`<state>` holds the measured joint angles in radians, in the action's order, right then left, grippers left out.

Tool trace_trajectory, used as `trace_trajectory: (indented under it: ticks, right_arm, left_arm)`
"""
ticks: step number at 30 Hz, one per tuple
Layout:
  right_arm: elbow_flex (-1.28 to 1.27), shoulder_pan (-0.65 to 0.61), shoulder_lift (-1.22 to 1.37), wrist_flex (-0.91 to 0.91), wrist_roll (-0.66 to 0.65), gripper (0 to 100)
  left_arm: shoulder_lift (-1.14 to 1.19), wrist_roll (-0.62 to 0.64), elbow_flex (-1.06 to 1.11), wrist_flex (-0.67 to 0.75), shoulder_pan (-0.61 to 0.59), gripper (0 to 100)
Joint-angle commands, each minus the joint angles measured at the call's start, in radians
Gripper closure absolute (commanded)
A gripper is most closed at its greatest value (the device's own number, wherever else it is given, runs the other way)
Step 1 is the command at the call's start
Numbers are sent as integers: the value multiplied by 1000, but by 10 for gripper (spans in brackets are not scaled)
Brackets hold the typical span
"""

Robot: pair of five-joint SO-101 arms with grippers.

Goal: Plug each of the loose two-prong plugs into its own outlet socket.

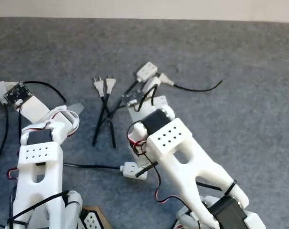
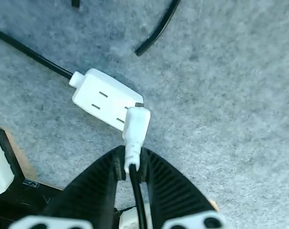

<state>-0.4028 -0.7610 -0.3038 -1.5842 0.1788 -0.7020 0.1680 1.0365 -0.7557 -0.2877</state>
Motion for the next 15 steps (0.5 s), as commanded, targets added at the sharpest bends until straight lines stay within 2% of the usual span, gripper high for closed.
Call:
trace_trajectory:
  ticks: [1,4,10,15]
  right_arm:
    - [-1,-12,8,-13,2,994]
    - [-1,-25,51,-12,5,994]
    - [-2,-154,25,21,31,994]
    - [-4,-150,27,24,38,994]
  left_arm:
    - [-1,2,-7,17,-7,585]
    - [-1,2,-7,17,-7,585]
    - [-1,2,-7,18,-7,585]
    - [-1,2,-7,18,-7,585]
